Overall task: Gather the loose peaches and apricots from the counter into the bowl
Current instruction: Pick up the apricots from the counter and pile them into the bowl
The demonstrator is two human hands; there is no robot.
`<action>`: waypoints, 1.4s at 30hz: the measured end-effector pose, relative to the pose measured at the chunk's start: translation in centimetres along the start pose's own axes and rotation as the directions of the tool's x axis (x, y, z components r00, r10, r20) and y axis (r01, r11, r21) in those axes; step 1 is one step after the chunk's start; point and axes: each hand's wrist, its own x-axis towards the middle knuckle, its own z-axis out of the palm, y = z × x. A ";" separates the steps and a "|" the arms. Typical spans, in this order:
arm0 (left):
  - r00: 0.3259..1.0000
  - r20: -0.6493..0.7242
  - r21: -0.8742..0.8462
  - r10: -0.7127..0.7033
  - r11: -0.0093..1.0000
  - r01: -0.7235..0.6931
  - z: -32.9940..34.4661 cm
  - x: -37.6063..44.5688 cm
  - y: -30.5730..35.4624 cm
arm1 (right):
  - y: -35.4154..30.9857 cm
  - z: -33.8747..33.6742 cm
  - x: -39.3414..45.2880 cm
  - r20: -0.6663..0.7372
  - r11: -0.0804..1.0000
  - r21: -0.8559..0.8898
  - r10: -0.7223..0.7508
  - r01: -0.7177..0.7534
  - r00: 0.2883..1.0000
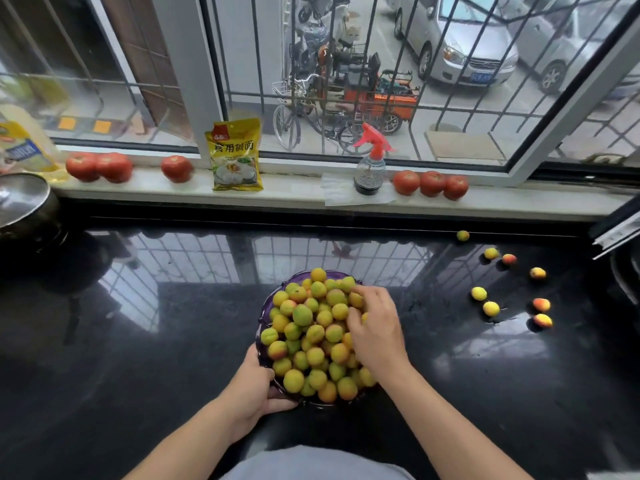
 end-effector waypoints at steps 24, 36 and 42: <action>1.000 -0.019 0.094 -0.007 0.996 0.009 2.2 -0.3 0.1 | 21.0 -7.5 2.3 -0.220 0.785 -0.208 0.544 -0.584 0.810; 0.998 0.067 -0.074 0.010 0.997 -0.005 1.9 0.5 -1.2 | 4.5 -5.0 -10.4 0.216 0.766 0.424 0.433 -0.483 0.875; 0.993 0.121 -0.031 -0.003 1.000 0.007 3.0 0.1 -3.1 | 0.7 -1.8 -8.9 0.260 0.990 0.097 0.073 -0.101 0.963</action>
